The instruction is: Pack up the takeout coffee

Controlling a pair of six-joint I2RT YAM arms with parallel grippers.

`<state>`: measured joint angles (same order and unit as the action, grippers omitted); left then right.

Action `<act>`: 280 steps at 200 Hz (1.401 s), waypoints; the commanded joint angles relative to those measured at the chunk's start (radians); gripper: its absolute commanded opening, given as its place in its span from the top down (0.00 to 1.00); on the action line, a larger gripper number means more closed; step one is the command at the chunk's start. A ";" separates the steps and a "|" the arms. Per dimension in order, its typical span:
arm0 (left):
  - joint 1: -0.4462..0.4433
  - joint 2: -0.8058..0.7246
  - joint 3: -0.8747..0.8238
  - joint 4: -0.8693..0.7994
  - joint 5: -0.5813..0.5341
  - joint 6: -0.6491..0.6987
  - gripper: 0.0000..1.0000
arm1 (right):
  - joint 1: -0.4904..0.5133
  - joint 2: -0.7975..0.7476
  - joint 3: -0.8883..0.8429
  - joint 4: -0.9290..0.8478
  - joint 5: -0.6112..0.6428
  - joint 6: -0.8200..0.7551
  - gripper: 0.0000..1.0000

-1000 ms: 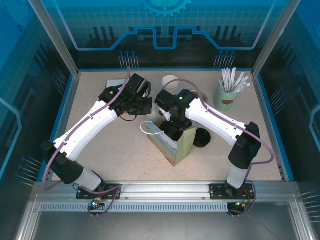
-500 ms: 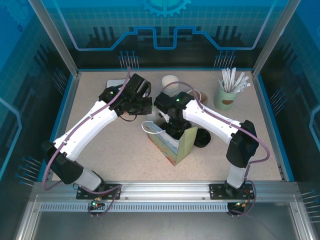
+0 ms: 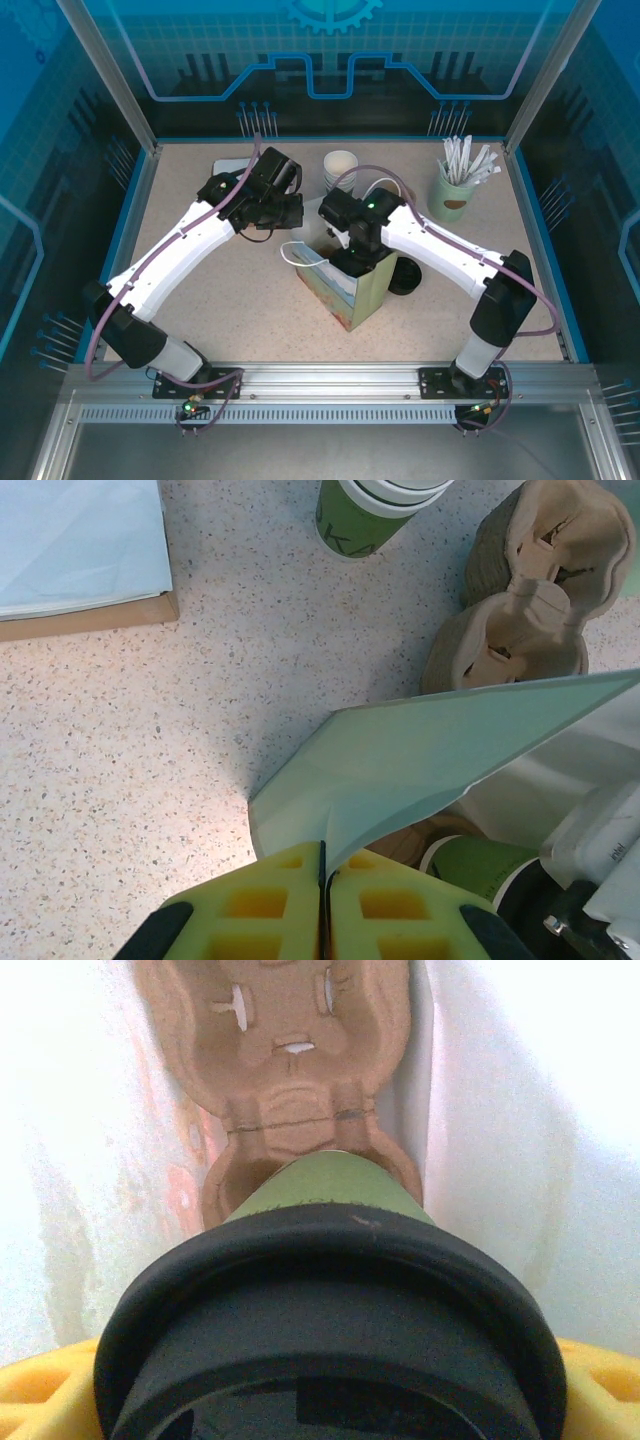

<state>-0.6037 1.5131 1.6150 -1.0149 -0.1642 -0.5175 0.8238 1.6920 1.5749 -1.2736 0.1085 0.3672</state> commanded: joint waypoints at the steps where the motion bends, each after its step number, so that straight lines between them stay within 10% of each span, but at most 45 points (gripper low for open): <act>1: 0.013 0.020 0.019 -0.045 -0.024 0.002 0.90 | 0.003 -0.020 -0.021 -0.037 0.004 0.018 0.25; 280: 0.013 0.024 0.024 -0.039 0.000 0.011 0.91 | -0.025 0.001 -0.150 0.084 -0.024 0.025 0.25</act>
<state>-0.6037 1.5234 1.6264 -1.0187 -0.1635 -0.5175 0.8150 1.6802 1.4590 -1.1923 0.0967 0.3779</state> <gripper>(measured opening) 0.096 0.810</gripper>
